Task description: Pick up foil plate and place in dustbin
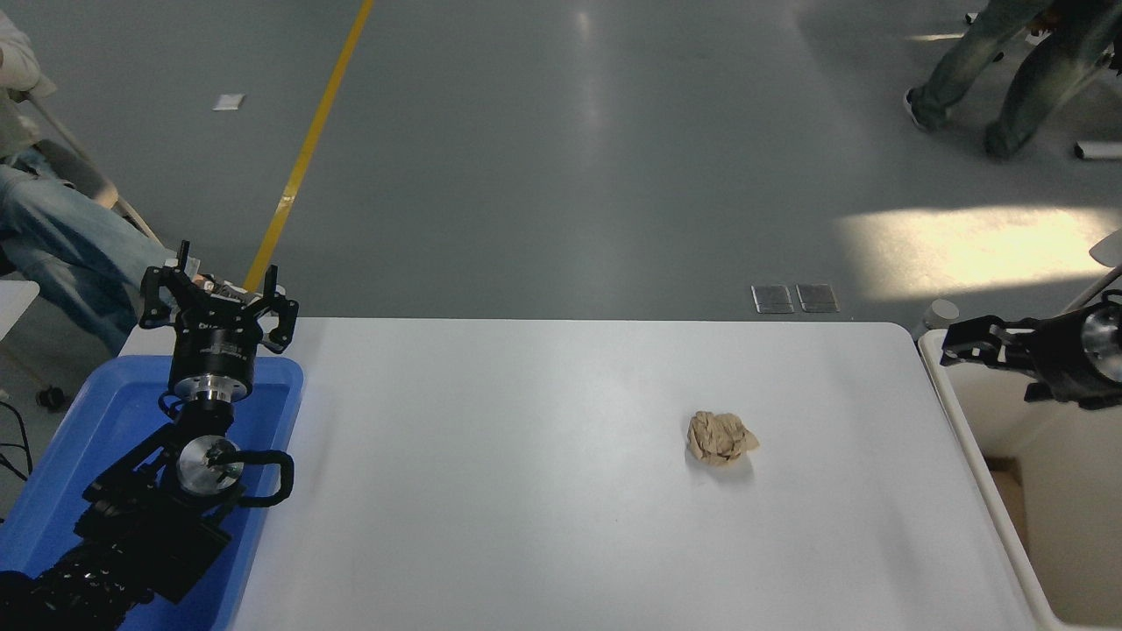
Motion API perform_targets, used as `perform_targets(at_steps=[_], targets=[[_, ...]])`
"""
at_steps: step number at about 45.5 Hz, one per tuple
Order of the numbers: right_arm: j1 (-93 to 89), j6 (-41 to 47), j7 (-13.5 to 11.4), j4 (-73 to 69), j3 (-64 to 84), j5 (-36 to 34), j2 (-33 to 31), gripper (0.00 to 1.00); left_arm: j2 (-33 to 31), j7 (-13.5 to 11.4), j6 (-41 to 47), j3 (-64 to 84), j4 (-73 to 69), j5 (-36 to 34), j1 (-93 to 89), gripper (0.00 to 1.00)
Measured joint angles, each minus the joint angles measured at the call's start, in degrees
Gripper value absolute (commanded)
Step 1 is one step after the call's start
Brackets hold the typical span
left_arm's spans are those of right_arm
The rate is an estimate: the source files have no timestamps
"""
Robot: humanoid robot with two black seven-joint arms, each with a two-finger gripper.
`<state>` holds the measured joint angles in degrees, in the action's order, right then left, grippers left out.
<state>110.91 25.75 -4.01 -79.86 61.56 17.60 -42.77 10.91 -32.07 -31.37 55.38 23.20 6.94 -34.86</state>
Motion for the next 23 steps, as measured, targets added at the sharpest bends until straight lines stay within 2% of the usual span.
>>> perform_targets(at_steps=[10, 23], targets=[[11.73, 8.52, 0.07, -6.70, 1.95, -4.65, 5.60, 1.00, -0.02, 0.00, 0.00, -0.01, 0.00, 0.00, 0.04, 0.99], [18.51, 12.02, 0.18, -9.42, 2.34, -10.50, 17.58, 1.00, -0.01, -0.02, -0.01, 0.04, 0.00, 0.09, 0.05, 0.99]])
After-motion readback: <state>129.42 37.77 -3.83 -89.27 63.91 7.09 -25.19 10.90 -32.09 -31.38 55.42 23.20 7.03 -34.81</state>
